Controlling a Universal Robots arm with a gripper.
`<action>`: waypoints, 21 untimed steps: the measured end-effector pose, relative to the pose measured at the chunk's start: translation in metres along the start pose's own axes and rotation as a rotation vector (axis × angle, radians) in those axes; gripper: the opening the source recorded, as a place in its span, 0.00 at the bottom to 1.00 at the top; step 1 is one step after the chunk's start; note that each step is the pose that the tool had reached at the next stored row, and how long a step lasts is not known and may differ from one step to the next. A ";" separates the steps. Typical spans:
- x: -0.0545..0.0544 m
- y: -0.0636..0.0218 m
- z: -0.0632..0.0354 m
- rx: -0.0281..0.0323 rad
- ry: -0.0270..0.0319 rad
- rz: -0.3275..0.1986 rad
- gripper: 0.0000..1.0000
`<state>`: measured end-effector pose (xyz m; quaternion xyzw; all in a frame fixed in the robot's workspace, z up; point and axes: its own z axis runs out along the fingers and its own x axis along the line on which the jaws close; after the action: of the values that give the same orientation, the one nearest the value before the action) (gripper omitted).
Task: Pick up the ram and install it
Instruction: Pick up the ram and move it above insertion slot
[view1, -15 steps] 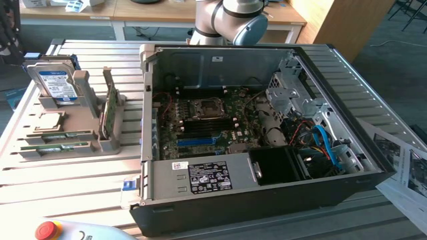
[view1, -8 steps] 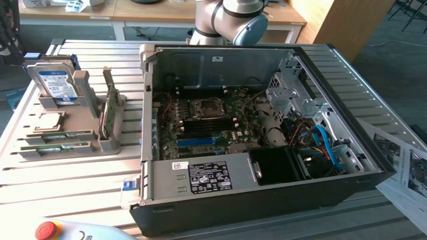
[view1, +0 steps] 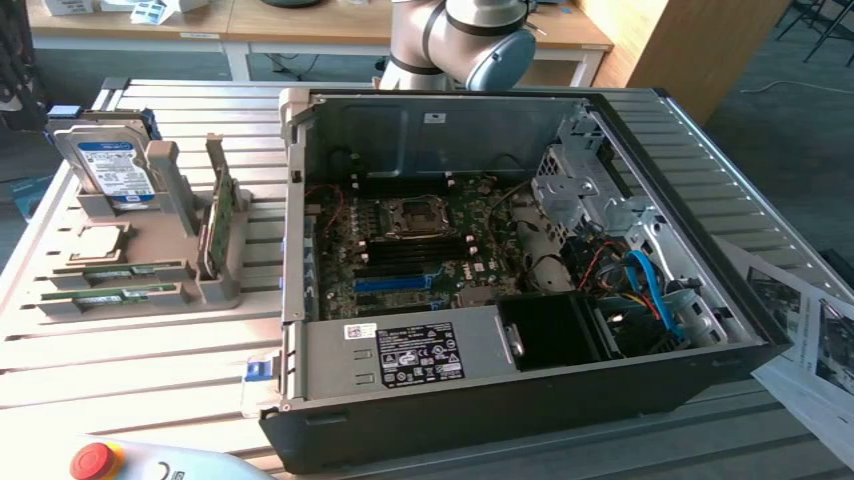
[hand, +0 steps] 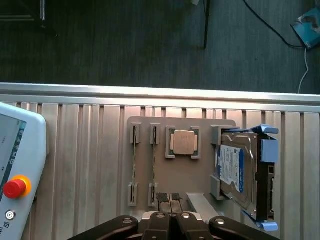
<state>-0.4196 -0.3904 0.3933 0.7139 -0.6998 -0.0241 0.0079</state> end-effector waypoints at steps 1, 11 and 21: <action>0.000 0.0000 0.0000 -0.0002 0.0004 -0.009 0.11; 0.000 0.0000 0.0000 -0.0007 0.0015 -0.033 0.11; 0.000 0.0000 0.0000 -0.0003 0.0036 -0.036 0.11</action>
<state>-0.4196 -0.3900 0.3933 0.7264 -0.6868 -0.0230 0.0088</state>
